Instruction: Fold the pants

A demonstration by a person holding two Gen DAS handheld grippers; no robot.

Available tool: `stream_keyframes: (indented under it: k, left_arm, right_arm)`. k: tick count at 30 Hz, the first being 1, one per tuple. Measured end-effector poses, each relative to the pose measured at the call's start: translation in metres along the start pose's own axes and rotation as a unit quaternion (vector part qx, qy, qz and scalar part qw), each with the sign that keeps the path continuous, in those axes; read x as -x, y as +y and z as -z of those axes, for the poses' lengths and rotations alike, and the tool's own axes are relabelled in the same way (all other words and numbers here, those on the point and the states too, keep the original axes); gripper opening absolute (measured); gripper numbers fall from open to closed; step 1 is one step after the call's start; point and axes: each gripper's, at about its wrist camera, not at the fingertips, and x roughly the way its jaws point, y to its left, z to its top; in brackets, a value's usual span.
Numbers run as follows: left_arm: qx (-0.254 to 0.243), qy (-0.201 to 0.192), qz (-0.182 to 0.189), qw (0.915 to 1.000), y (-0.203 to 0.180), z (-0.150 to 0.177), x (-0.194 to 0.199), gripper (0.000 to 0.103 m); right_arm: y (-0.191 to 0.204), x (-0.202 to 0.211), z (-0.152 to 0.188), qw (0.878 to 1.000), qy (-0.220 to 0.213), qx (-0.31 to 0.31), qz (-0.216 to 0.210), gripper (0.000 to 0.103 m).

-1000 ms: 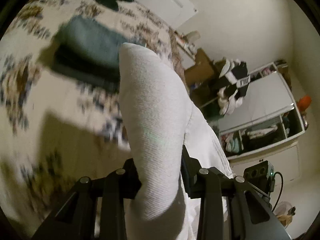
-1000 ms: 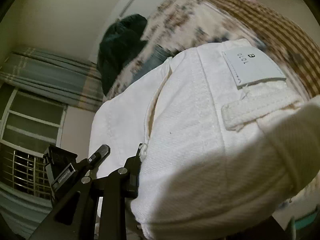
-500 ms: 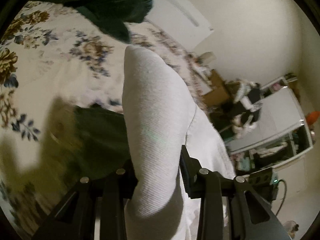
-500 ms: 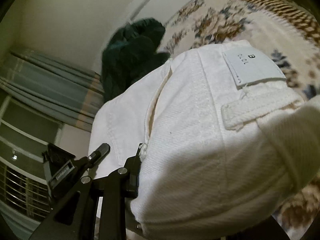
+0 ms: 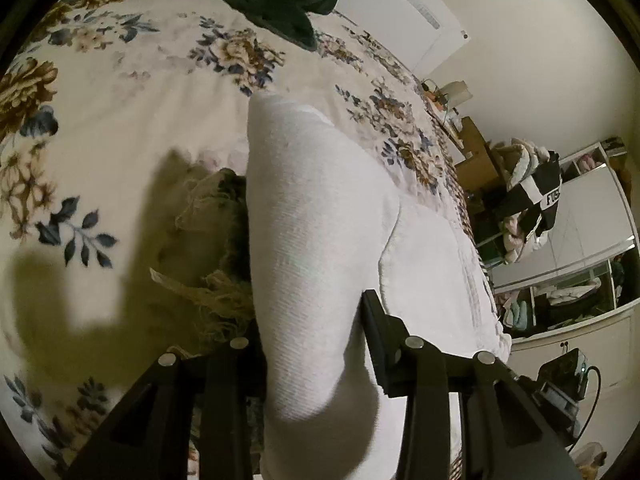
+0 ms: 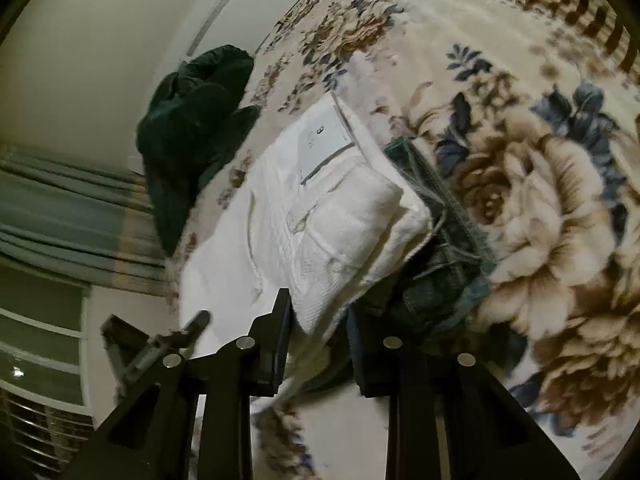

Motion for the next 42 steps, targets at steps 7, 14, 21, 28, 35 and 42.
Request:
stream_keyframes:
  k: [7,14,21,28,35,42]
  left_arm:
    - [-0.014,0.007,-0.043,0.9989,-0.009,0.012,0.010,0.045]
    - [-0.077,-0.007,-0.161,0.9840,-0.059,0.033,0.041,0.076]
    - [-0.137,-0.020,-0.207,0.9684,-0.113,0.058,0.067,0.094]
    - [-0.150,-0.047,-0.221,0.9625,-0.158,0.078,0.113,0.094]
    - [-0.156,-0.097,-0.238,0.9539,-0.208,0.109,0.186,0.094]
    - [-0.164,-0.145,-0.256,0.9415,-0.266,0.169,0.266,0.094]
  right_arm:
    - [-0.008,-0.009,0.003,0.997,0.025,0.012,0.071,0.033]
    - [0.035,0.023,-0.001,0.980,0.029,0.090,0.174,0.082]
    - [0.096,0.056,0.020,0.933,-0.008,0.209,0.293,0.103]
    - [0.136,0.125,0.041,0.916,-0.052,0.251,0.310,0.103]
    - [0.176,0.214,0.081,0.912,-0.084,0.285,0.283,0.103]
    - [0.207,0.318,0.132,0.910,-0.112,0.313,0.250,0.103]
